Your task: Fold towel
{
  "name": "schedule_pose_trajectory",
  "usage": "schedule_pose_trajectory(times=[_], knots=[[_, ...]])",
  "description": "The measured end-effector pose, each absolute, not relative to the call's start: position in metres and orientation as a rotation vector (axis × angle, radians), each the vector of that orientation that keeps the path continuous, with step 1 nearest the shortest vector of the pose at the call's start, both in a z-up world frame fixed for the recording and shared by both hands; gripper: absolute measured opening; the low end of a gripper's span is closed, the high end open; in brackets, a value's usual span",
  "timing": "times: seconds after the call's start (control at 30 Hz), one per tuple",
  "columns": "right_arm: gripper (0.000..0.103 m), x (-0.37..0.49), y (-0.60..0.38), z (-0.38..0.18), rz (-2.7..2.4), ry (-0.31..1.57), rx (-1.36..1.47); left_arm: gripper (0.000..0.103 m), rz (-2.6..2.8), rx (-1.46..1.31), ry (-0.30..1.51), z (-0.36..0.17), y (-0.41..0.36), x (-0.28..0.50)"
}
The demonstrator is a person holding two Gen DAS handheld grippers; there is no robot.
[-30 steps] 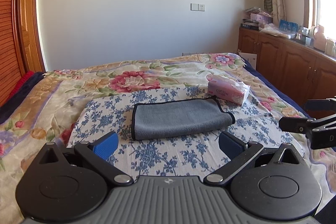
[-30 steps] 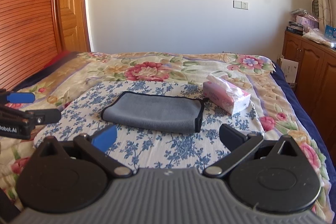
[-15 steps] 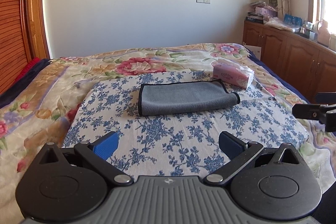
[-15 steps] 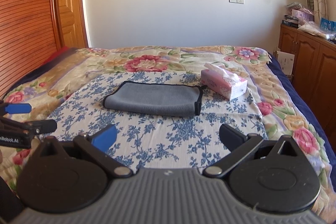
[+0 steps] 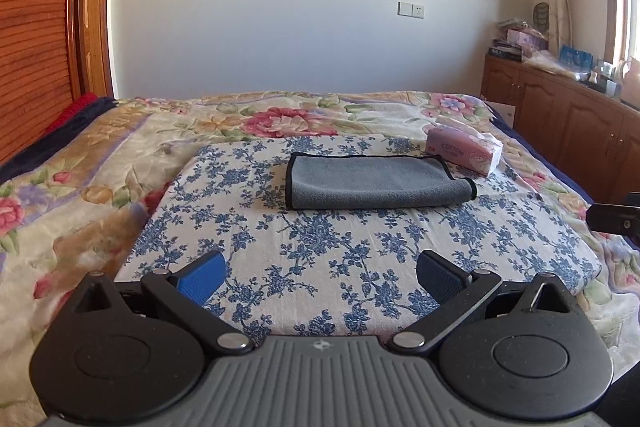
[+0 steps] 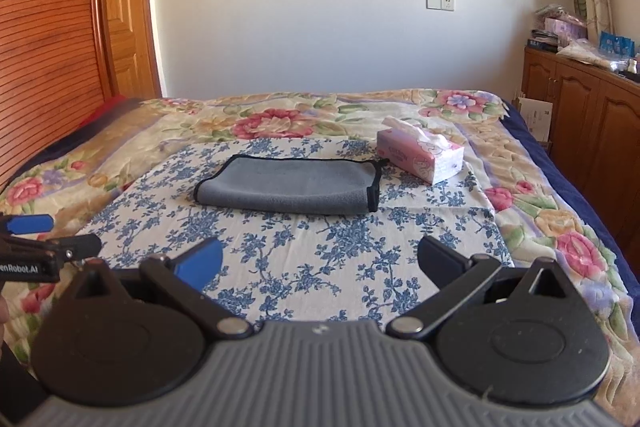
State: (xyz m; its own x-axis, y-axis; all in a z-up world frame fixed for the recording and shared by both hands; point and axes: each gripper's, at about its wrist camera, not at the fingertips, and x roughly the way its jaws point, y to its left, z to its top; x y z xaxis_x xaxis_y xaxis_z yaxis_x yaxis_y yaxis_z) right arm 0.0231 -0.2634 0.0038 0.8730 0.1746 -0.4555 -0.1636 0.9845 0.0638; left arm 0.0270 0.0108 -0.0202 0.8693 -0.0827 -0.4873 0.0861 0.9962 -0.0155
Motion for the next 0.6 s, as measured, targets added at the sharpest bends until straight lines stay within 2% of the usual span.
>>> schedule_pose_trajectory(times=[0.6], knots=[[0.103,0.012,-0.263,0.008,0.146,0.363,0.007,0.103,-0.090,0.031,0.396,-0.013,0.007,0.017]])
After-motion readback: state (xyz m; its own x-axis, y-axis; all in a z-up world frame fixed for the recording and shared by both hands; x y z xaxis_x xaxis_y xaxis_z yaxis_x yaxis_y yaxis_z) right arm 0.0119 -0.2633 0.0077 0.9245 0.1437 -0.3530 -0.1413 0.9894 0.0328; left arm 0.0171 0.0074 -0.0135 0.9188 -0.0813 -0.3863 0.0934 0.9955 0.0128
